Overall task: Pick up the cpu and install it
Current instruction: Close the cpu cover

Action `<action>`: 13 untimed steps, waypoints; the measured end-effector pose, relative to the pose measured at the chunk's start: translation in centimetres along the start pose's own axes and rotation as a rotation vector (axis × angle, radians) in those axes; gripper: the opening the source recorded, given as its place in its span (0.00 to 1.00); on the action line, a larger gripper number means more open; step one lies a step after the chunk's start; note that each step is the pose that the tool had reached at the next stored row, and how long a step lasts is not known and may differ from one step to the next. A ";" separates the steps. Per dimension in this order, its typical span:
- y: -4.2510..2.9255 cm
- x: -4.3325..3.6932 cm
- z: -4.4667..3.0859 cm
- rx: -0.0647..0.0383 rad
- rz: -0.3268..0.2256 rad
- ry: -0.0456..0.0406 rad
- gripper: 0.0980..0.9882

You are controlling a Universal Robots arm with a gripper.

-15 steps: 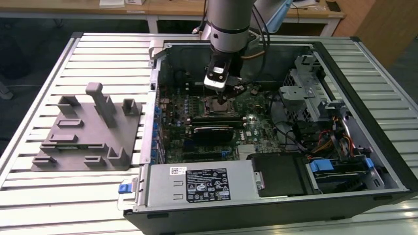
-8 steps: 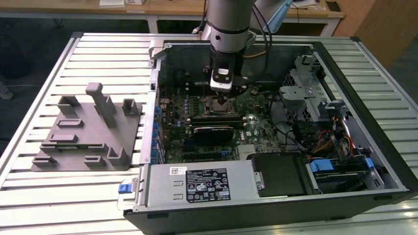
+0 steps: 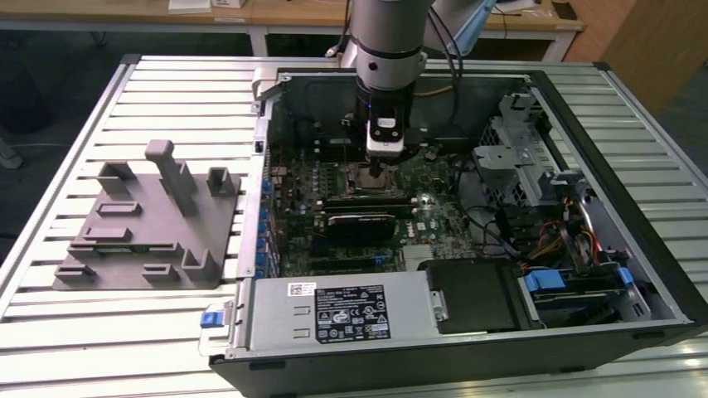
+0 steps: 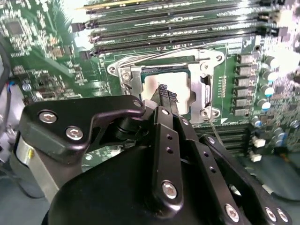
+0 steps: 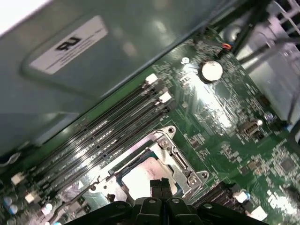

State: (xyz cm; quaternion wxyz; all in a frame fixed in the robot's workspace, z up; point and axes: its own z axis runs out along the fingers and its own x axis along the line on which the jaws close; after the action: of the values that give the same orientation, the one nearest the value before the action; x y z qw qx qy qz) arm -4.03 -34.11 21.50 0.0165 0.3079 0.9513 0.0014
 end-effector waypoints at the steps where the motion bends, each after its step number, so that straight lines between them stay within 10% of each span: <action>1: 0.00 0.00 0.01 -0.001 -0.018 0.0002 0.01; 13: 0.00 0.00 0.16 -0.007 -0.235 0.0030 0.01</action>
State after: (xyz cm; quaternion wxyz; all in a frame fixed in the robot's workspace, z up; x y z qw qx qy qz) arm -4.03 -34.11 21.34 0.0162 0.1940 0.9809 0.0033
